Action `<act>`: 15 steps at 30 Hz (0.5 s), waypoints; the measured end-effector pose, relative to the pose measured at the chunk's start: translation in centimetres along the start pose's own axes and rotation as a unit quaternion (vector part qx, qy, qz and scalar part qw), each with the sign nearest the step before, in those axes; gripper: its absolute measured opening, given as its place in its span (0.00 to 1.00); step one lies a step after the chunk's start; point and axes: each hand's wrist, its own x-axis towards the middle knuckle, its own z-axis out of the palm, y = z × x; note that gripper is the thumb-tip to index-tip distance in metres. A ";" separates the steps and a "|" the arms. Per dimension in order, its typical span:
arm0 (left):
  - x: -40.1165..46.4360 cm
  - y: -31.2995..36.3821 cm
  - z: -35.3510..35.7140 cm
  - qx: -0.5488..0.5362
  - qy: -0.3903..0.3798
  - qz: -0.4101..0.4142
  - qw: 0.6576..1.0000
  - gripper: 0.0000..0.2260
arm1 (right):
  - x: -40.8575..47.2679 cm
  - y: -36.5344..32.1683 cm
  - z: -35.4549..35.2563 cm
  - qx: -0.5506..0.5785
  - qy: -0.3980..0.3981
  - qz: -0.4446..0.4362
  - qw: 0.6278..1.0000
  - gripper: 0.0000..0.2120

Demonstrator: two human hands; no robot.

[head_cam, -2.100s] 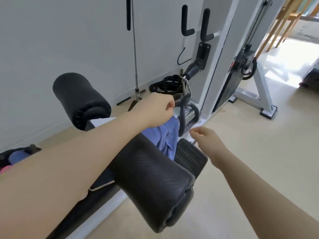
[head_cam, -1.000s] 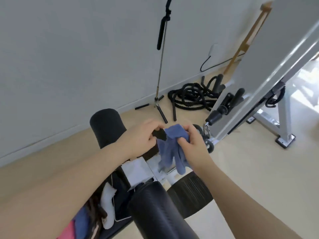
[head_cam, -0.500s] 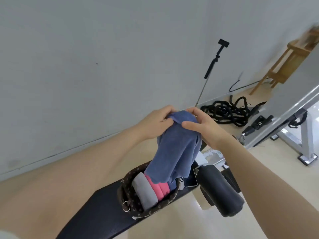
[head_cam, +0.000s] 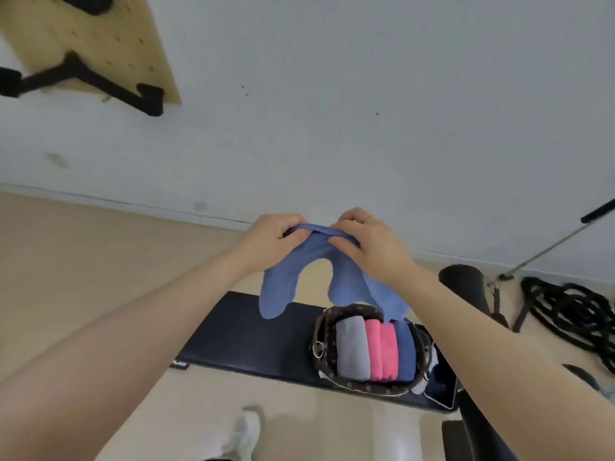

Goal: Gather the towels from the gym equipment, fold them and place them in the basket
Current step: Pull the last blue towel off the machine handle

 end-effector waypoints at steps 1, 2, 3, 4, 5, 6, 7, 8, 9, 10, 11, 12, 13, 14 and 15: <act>-1.0 -0.7 -0.7 0.024 0.016 -0.009 1.000 0.10 | 0.5 -0.7 0.7 0.003 -0.022 -0.007 1.000 0.15; -2.0 -1.5 -1.3 0.053 0.030 -0.015 0.998 0.09 | 1.0 -1.4 1.3 -0.004 -0.042 -0.008 0.999 0.16; -2.9 -2.2 -1.9 0.082 0.040 -0.018 0.996 0.09 | 1.5 -2.2 1.9 -0.017 -0.054 -0.003 0.998 0.17; -3.6 -2.9 -2.4 0.106 0.046 -0.020 0.993 0.09 | 2.1 -2.9 2.4 -0.031 -0.058 0.004 0.998 0.19; -4.3 -3.6 -2.9 0.119 0.053 -0.025 0.991 0.10 | 2.6 -3.6 3.0 -0.039 -0.061 0.010 0.997 0.19; -5.0 -4.4 -3.3 0.124 0.061 -0.034 0.990 0.10 | 3.1 -4.3 3.6 -0.042 -0.064 0.017 0.997 0.17; -5.6 -5.1 -3.8 0.127 0.070 -0.045 0.988 0.11 | 3.6 -4.8 4.2 -0.045 -0.067 0.025 0.996 0.16; -6.1 -5.9 -4.3 0.128 0.079 -0.054 0.987 0.11 | 4.0 -5.2 4.9 -0.050 -0.070 0.037 0.996 0.14; -6.6 -6.7 -4.8 0.126 0.087 -0.062 0.986 0.11 | 4.3 -5.6 5.5 -0.057 -0.075 0.048 0.994 0.13; -7.1 -7.6 -5.2 0.121 0.094 -0.070 0.986 0.11 | 4.6 -5.8 6.1 -0.064 -0.080 0.059 0.993 0.12; -7.4 -8.5 -5.5 0.111 0.098 -0.084 0.985 0.11 | 4.9 -6.0 6.9 -0.070 -0.085 0.073 0.991 0.11; -7.7 -9.6 -5.9 0.090 0.098 -0.108 0.985 0.13 | 5.3 -6.1 7.7 -0.074 -0.088 0.087 0.990 0.10; -7.8 -10.8 -6.2 0.061 0.096 -0.136 0.984 0.15 | 5.7 -6.2 8.7 -0.073 -0.091 0.102 0.988 0.10; -7.8 -12.3 -6.5 0.033 0.093 -0.164 0.981 0.15 | 6.2 -6.2 9.8 -0.068 -0.091 0.117 0.987 0.10; -7.6 -14.0 -6.9 0.015 0.090 -0.187 0.978 0.15 | 6.8 -6.1 10.8 -0.061 -0.091 0.139 0.984 0.11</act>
